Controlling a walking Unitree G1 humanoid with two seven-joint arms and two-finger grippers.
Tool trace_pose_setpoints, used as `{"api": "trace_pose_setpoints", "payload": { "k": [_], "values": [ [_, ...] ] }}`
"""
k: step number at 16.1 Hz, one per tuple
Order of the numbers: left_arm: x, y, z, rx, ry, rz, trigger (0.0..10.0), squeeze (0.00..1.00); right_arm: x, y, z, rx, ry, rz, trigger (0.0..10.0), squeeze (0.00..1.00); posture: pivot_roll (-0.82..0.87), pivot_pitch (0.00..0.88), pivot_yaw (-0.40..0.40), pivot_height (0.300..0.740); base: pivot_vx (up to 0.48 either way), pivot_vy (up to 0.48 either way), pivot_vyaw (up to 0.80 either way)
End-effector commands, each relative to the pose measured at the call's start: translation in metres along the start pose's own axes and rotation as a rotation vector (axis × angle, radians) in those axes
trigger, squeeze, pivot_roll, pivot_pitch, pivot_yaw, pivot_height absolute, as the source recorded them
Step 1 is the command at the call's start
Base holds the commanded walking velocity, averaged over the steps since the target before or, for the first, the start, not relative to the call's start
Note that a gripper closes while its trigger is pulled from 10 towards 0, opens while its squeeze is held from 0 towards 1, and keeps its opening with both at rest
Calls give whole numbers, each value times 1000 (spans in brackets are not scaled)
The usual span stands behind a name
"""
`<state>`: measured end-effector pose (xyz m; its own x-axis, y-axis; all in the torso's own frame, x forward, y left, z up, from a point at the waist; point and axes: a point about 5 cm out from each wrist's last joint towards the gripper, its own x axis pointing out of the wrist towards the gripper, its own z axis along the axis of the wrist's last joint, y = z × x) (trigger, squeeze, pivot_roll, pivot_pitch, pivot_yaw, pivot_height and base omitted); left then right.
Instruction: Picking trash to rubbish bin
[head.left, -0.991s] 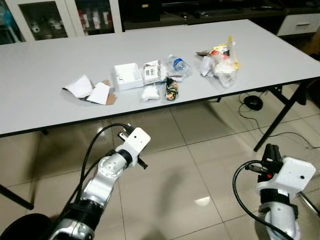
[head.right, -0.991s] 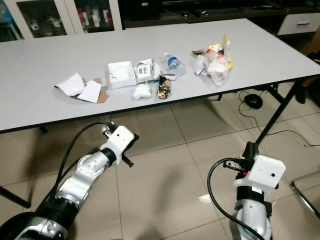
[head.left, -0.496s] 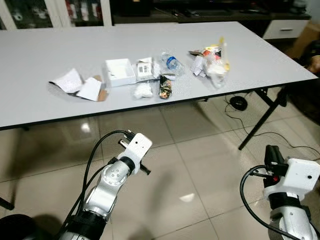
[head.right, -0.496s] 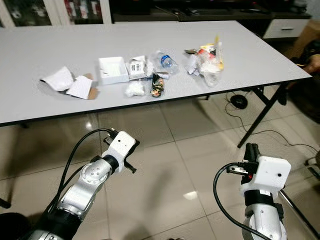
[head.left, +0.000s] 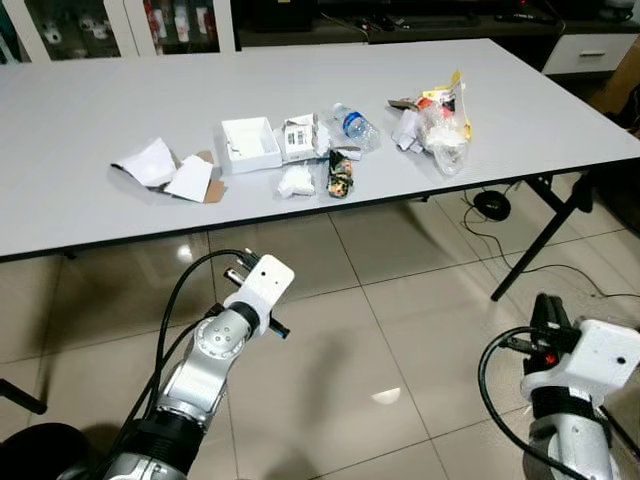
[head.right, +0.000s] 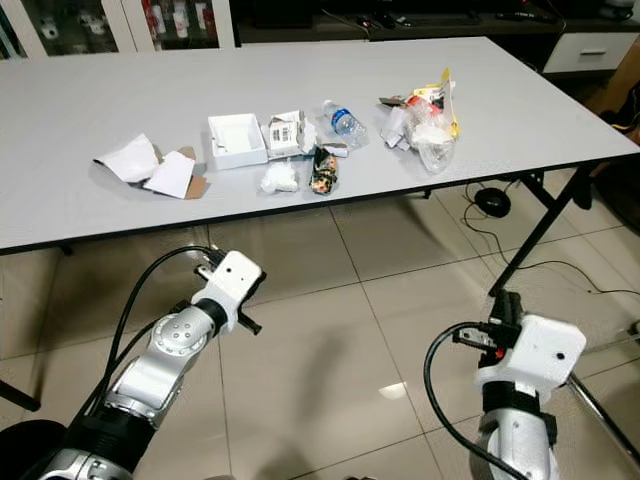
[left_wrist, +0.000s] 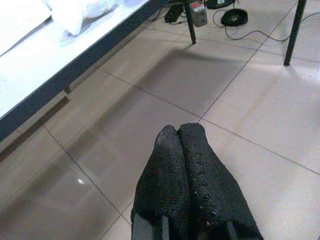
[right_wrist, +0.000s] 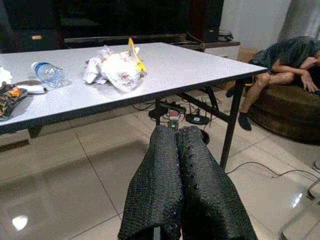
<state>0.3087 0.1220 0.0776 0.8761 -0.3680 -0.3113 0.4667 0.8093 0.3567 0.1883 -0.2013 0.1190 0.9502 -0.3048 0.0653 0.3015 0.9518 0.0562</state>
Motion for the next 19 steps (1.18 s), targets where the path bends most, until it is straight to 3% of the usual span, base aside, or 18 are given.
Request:
{"api": "trace_pose_setpoints", "payload": {
  "k": [1,4,10,19],
  "values": [
    [4,-2,7,16,-15,-22,10000,0,-3,-2,5,-2,-25,-25,10000,0,104,51,-29,740,0,0,0],
    [8,-6,9,7,-18,-36,10000,0,-3,-6,6,-7,-25,-52,10000,0,85,47,-23,740,0,0,0],
    [12,-8,10,6,-21,-37,10000,0,2,-6,5,-8,-21,-66,10000,0,87,39,-20,740,0,0,-753],
    [15,-11,12,-21,-55,-34,10000,0,7,6,8,-42,-40,-13,10000,0,93,60,-29,740,0,0,89]
  ]
}}
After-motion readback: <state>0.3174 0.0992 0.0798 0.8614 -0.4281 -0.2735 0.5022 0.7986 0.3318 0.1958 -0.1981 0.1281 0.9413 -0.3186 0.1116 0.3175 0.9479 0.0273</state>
